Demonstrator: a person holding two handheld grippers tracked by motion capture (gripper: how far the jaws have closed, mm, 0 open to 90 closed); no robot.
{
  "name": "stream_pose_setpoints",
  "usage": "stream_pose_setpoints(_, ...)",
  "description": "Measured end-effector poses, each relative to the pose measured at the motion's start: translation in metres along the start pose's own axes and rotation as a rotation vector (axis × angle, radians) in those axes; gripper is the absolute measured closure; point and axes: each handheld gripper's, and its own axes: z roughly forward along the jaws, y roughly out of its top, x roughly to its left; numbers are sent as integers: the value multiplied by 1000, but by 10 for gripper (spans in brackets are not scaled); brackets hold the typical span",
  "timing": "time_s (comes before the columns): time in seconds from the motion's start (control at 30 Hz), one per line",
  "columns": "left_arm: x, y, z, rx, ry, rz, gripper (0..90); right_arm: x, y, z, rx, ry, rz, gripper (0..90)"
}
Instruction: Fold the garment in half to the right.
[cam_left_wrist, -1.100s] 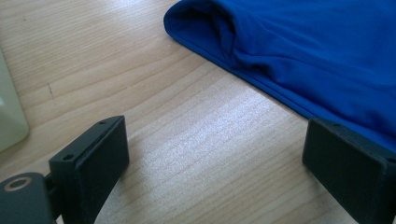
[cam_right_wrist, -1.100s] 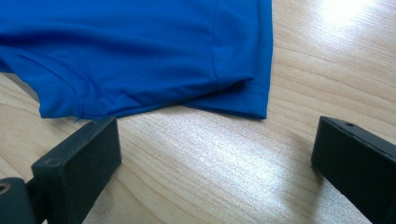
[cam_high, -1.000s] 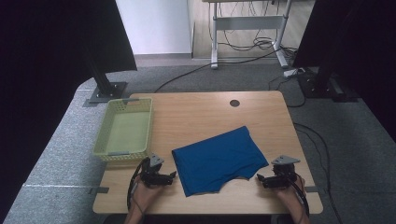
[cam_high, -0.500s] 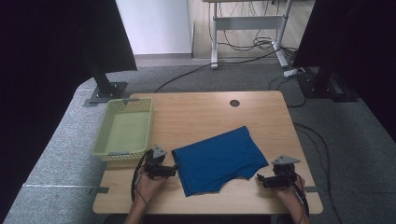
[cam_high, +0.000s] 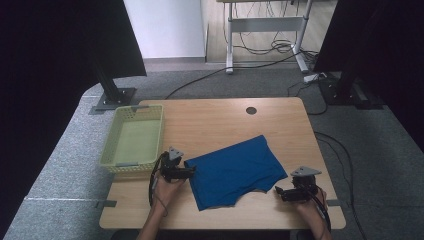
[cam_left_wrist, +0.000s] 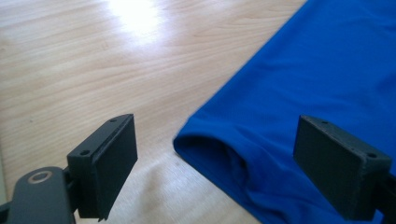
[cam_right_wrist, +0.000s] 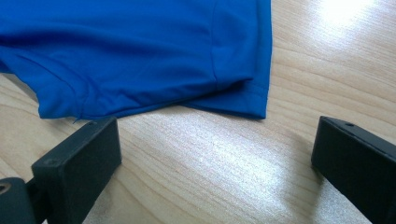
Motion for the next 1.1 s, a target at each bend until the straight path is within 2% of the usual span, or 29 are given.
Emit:
stream_pose_setpoints(0.23,3,3,12,4,57,-27,185,0,0,0,0,-1,1,13)
stream_pose_setpoints(0.27,5,2,17,21,70,-26,185,0,0,0,0,-1,1,13)
stream_pose_setpoints(0.33,5,2,17,21,70,-26,188,0,0,0,0,-1,1,13)
stream_pose_setpoints(0.37,7,-1,23,62,92,-15,189,0,0,0,0,0,1,13)
stream_pose_setpoints(0.47,7,-1,23,62,92,-15,189,0,0,0,0,0,1,13)
stream_pose_setpoints(0.5,10,-4,24,56,72,-40,189,0,0,0,0,0,1,13)
stream_pose_setpoints(0.67,11,-7,22,51,53,-32,188,0,0,0,0,1,-1,13)
stream_pose_setpoints(0.77,13,-11,20,39,30,-50,187,0,-1,-1,0,17,-15,11)
stream_pose_setpoints(0.8,13,-11,20,39,30,-50,181,0,-1,-1,0,17,-15,11)
stream_pose_setpoints(0.83,12,-12,19,39,24,-43,180,0,-1,-1,4,38,-31,0)
stream_pose_setpoints(1.07,10,-14,17,43,9,-31,150,-2,-1,-3,8,44,-31,0)
stream_pose_setpoints(1.1,10,-15,16,50,2,-24,150,-2,-1,-3,8,44,-31,30)
